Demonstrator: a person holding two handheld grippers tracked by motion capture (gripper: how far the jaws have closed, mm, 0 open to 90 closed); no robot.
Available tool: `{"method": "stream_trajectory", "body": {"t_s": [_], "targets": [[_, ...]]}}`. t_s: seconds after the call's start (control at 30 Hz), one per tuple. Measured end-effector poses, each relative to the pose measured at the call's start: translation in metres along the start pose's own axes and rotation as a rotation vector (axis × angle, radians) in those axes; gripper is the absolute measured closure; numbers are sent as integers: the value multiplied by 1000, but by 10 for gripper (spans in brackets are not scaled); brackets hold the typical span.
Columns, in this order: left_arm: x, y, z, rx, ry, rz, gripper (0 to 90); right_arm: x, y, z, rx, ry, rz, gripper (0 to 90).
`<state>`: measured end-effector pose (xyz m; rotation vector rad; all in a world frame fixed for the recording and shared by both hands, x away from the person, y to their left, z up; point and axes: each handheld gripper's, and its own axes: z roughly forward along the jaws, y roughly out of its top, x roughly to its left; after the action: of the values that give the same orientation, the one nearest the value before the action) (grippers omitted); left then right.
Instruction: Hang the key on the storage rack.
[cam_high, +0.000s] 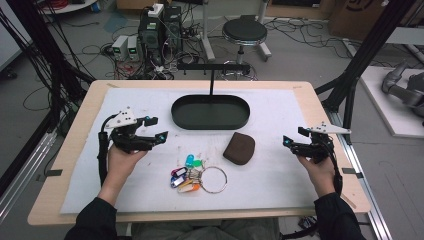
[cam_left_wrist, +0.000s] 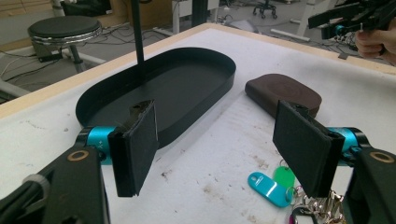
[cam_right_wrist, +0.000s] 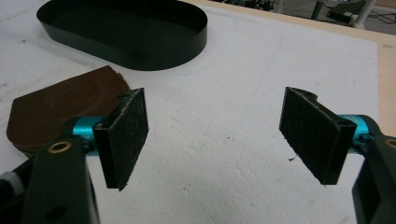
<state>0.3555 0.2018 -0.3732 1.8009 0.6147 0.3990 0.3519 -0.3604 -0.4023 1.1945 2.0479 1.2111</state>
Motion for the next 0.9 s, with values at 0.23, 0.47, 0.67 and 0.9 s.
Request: {"method": "stream_trajectory", "body": {"t_s": [0.23,0.47,0.67,0.9], "targets": [[-6,6,0,-7,-23,9,348,-1,0,3,5,-2,5,242],[-19,15,11,-5,-83,26,403,-4,0,5,5,-1,15,242],[-32,19,31,28,-155,51,497,-5,-1,3,2,-3,18,242],[-52,21,58,78,-243,84,588,-3,0,2,2,-3,10,242]]}}
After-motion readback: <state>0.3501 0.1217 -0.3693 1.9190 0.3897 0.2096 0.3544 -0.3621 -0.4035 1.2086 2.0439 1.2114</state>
